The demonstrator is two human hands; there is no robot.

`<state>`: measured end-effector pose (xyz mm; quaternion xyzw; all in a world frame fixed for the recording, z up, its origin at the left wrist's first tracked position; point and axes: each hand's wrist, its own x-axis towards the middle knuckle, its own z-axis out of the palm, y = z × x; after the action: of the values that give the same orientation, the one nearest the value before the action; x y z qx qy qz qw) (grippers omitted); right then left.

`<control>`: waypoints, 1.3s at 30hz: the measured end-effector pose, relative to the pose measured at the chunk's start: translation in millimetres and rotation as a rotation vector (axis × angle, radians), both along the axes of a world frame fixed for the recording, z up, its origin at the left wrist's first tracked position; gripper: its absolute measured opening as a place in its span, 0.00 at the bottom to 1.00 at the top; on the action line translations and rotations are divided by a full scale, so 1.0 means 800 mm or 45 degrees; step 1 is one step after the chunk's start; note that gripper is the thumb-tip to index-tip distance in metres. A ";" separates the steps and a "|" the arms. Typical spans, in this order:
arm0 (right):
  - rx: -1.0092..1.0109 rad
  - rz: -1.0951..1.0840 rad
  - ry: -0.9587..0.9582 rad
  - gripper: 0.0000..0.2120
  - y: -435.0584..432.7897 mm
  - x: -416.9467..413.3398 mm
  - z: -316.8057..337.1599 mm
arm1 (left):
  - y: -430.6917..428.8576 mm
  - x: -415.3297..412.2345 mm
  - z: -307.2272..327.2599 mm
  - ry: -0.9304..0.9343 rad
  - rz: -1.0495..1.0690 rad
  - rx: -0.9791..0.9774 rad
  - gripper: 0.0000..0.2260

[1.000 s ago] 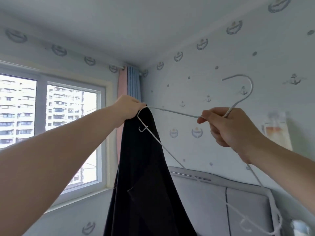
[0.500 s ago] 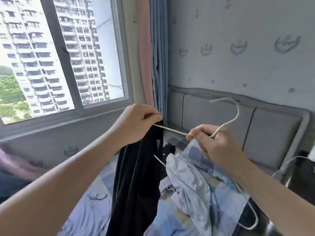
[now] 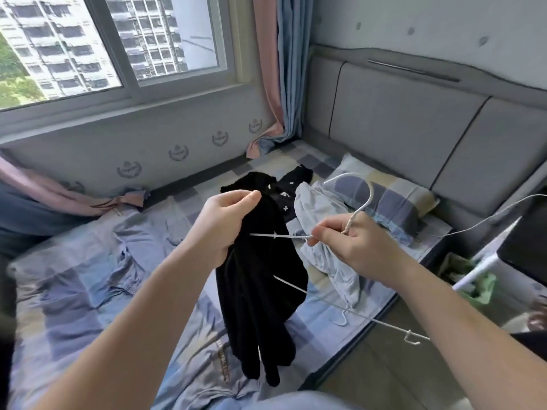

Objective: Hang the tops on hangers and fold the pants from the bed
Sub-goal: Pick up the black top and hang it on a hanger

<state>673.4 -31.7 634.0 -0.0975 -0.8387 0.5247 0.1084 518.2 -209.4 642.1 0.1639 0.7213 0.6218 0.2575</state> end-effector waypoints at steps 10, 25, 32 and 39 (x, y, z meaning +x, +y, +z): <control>-0.297 -0.062 -0.093 0.12 -0.048 -0.022 -0.082 | 0.015 0.036 -0.023 0.083 -0.225 -0.117 0.10; -0.592 -0.109 0.207 0.14 -0.005 0.008 -0.071 | -0.029 -0.006 -0.035 1.719 -0.516 -0.704 0.20; -0.242 -0.317 0.192 0.31 0.008 0.002 -0.066 | -0.029 0.015 -0.051 1.690 -0.579 -0.551 0.18; -0.124 -0.225 0.213 0.27 -0.033 -0.018 -0.081 | 0.006 0.063 -0.065 1.453 -0.638 -0.587 0.10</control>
<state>659.0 -58.2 568.8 -0.1320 -0.7884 0.5595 0.2188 568.4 -205.0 589.8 0.5709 0.7991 0.1884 0.0006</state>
